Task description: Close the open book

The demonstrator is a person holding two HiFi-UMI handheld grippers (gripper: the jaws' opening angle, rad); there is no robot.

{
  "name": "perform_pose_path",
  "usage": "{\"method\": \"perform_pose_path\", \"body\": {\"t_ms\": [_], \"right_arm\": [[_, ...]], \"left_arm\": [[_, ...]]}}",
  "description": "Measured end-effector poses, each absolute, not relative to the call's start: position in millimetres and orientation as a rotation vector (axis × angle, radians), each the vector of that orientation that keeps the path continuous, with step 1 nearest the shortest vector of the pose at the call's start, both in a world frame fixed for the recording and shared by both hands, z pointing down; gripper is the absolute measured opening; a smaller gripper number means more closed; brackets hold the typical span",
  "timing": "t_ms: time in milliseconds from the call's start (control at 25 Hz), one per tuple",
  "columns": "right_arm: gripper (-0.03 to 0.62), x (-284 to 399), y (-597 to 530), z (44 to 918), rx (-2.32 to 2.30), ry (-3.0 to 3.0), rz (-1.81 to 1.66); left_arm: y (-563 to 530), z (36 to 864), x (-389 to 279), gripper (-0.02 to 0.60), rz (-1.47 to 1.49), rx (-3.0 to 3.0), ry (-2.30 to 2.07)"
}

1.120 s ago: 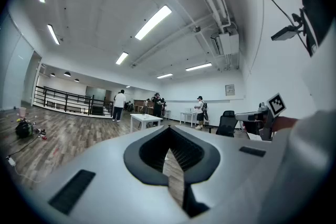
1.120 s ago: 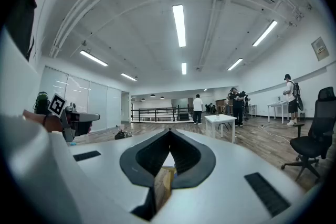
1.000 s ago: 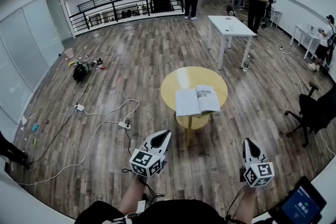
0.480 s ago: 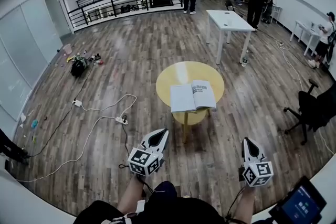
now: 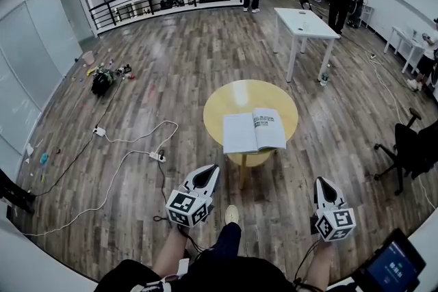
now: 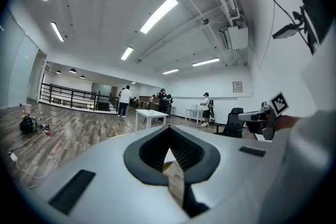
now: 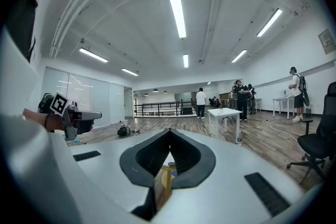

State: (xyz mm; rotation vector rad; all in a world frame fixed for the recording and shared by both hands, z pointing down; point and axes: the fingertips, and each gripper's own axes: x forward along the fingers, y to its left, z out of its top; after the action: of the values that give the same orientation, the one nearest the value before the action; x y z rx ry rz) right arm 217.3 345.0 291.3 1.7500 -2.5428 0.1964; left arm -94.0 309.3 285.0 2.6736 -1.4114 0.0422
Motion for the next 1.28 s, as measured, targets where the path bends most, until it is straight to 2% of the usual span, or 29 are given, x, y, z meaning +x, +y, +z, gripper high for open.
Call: {"method": "perform_pose_path", "body": {"t_ms": [600,1280], "right_arm": [[-0.003,173.8,125.9,289.1,1.757,-2.518,0.254],[-0.003,179.2,35.0,297.9,1.689,-2.52,0.282]], "left_arm": [[81.5,290.2,-117.9,-0.002,0.08,2.672,-1.342],[4.9,303.1,-97.7,-0.002,0.119,2.651,-1.323]]}}
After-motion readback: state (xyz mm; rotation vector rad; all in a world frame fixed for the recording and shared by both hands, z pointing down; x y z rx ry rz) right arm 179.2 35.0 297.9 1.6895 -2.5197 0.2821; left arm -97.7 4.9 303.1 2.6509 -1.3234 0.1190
